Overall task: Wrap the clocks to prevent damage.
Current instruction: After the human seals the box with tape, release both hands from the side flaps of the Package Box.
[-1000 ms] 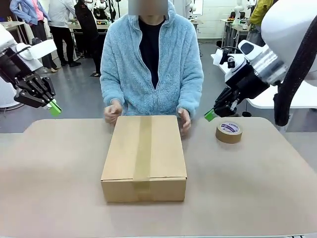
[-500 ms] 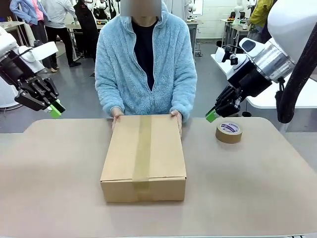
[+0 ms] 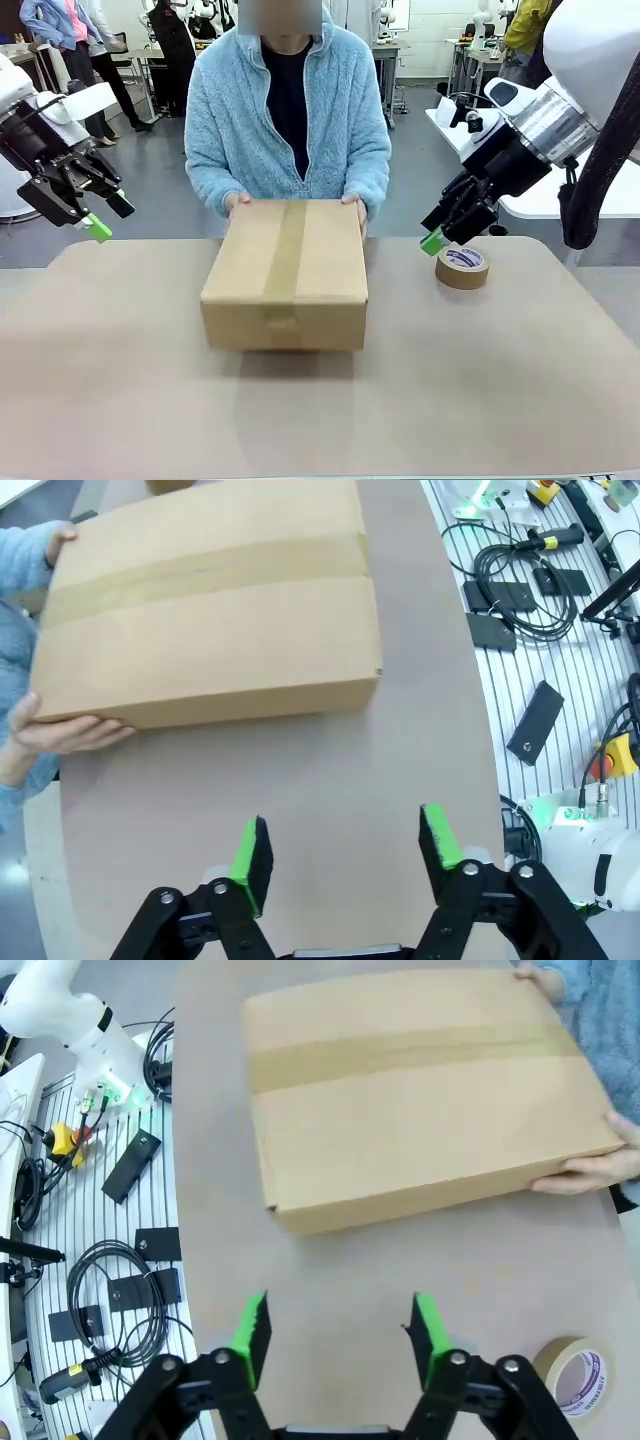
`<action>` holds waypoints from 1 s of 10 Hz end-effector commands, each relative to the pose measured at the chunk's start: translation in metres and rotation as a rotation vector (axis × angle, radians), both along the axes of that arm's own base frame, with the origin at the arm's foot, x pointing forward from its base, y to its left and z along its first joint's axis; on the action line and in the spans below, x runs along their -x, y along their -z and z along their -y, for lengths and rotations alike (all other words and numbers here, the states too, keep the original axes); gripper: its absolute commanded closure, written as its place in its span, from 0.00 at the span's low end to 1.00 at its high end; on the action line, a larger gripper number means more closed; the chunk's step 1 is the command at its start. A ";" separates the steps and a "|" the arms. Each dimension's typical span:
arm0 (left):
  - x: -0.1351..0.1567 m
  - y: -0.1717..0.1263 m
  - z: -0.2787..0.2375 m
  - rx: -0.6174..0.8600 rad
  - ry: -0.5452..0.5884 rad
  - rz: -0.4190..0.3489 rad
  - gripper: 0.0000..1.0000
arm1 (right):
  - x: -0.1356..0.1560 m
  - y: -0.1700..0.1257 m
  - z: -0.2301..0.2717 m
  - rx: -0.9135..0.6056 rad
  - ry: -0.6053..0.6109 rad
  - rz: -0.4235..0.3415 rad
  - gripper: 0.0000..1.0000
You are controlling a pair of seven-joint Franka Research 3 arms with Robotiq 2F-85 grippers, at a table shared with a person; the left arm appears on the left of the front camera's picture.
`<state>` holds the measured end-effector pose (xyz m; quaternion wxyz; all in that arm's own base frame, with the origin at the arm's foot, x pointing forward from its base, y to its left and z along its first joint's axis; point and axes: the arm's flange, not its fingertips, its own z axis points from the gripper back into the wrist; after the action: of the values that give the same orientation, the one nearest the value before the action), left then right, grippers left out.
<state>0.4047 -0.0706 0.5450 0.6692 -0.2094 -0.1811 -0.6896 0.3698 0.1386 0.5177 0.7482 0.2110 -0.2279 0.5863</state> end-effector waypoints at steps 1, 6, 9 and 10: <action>0.000 0.000 0.002 0.025 0.000 0.000 0.00 | -0.005 -0.001 0.005 0.004 -0.035 -0.007 0.00; 0.001 0.002 0.001 0.030 0.002 -0.003 0.00 | -0.006 0.000 0.003 -0.004 -0.056 -0.018 0.00; 0.000 0.001 0.000 0.003 0.001 -0.004 0.00 | -0.001 -0.001 0.001 -0.004 -0.028 -0.014 0.00; 0.000 0.001 0.000 0.003 0.001 -0.004 0.00 | -0.001 -0.001 0.001 -0.004 -0.028 -0.014 0.00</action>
<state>0.4046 -0.0699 0.5442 0.6690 -0.2118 -0.1799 -0.6894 0.3710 0.1375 0.5182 0.7378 0.2191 -0.2211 0.5989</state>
